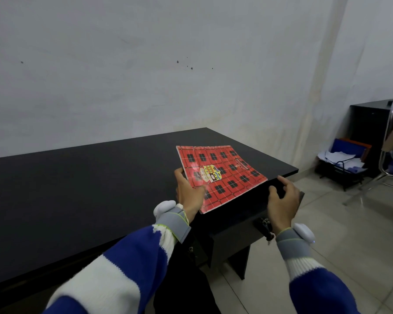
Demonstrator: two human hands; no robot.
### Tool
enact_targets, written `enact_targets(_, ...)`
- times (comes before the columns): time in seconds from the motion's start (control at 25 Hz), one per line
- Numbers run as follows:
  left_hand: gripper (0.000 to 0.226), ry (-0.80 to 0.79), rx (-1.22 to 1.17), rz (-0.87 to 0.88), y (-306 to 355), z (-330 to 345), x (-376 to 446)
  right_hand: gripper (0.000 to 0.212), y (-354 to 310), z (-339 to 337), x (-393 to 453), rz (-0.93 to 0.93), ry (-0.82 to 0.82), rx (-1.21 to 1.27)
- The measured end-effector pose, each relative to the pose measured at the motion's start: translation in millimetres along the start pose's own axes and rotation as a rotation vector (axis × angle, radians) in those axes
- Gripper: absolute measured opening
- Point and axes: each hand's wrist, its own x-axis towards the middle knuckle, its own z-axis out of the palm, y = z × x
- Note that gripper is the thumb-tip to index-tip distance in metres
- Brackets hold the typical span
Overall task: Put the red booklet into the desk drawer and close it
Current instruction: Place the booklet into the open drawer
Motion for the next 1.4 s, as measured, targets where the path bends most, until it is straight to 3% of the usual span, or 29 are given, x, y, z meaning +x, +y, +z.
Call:
enact_targets(0.2, 0.052, -0.047, 0.049, 0.086, 8, 8, -15, 0.035, -20, 18, 10, -0.062, -0.169, -0.089)
enact_targets(0.44, 0.051, -0.151, 0.118, 0.175, 8, 23, -32, 0.043, -31, 31, 9, 0.018, -0.225, -0.108)
enact_targets(0.8, 0.049, -0.231, 0.283, 0.306, -9, 26, -41, 0.079, -45, 29, 17, 0.274, -0.184, 0.295)
enact_targets(0.96, 0.038, -0.302, 0.343, 0.360, -17, 27, -43, 0.089, -45, 26, 21, 0.422, -0.146, 0.484)
enact_targets(1.16, 0.027, -0.395, 0.321, 0.349, -25, 24, -45, 0.068, -39, 20, 19, 0.497, -0.052, 0.570)
enact_targets(1.4, 0.016, -0.543, 0.284, 0.321, -32, 23, -59, 0.058, -32, 17, 10, 0.344, 0.089, 0.438)
